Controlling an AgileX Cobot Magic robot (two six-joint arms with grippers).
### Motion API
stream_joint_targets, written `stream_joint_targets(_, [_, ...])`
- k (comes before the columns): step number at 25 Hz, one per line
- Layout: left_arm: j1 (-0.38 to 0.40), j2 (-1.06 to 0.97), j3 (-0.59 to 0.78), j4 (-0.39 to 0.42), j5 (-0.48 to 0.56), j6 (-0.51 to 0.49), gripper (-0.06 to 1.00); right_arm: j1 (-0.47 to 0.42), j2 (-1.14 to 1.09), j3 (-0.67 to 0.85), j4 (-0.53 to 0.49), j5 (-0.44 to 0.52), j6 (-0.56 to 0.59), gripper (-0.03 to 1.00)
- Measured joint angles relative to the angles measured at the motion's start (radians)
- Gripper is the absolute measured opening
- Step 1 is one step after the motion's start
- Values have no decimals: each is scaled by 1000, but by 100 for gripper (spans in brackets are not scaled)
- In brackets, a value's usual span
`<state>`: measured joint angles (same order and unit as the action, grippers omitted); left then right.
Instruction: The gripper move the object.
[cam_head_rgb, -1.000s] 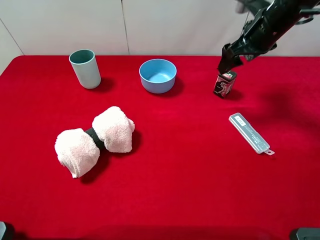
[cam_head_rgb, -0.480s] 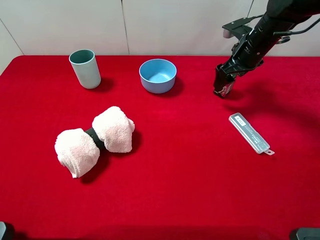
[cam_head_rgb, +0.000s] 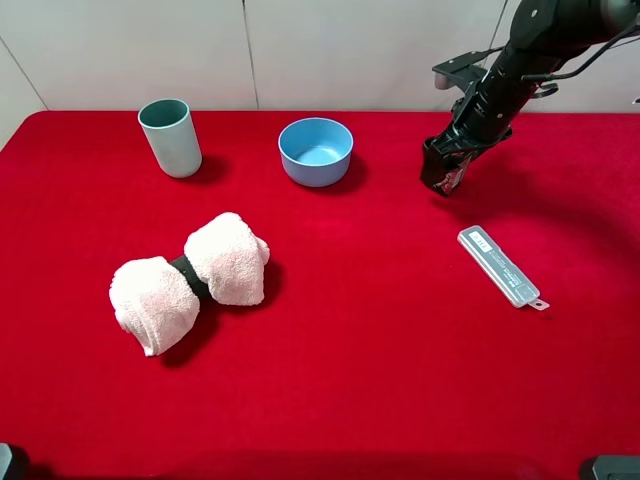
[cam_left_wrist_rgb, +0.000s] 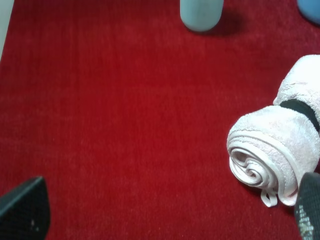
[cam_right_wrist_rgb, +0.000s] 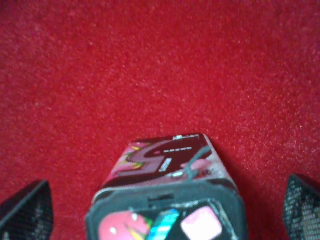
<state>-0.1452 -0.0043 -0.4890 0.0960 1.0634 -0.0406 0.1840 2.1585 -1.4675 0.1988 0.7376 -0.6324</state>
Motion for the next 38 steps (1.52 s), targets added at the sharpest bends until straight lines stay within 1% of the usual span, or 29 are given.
stream_joint_targets(13, [0,0,0,0,0,0,97,0,47,0,-9,-7,0,69])
stream_joint_targets(14, [0,0,0,0,0,0,97,0,47,0,-9,-9,0,68])
stream_joint_targets(16, [0,0,0,0,0,0,97,0,47,0,-9,-13,0,59])
stream_joint_targets(19, [0,0,0,0,0,0,97,0,47,0,-10,-18,0,35])
stream_joint_targets(20, [0,0,0,0,0,0,97,0,47,-2,-10,-22,0,33])
stream_joint_targets(33, [0,0,0,0,0,0,97,0,47,-2,-13,-20,0,33])
stream_joint_targets(38, [0,0,0,0,0,0,97,0,32,-2,-17,11,0,33])
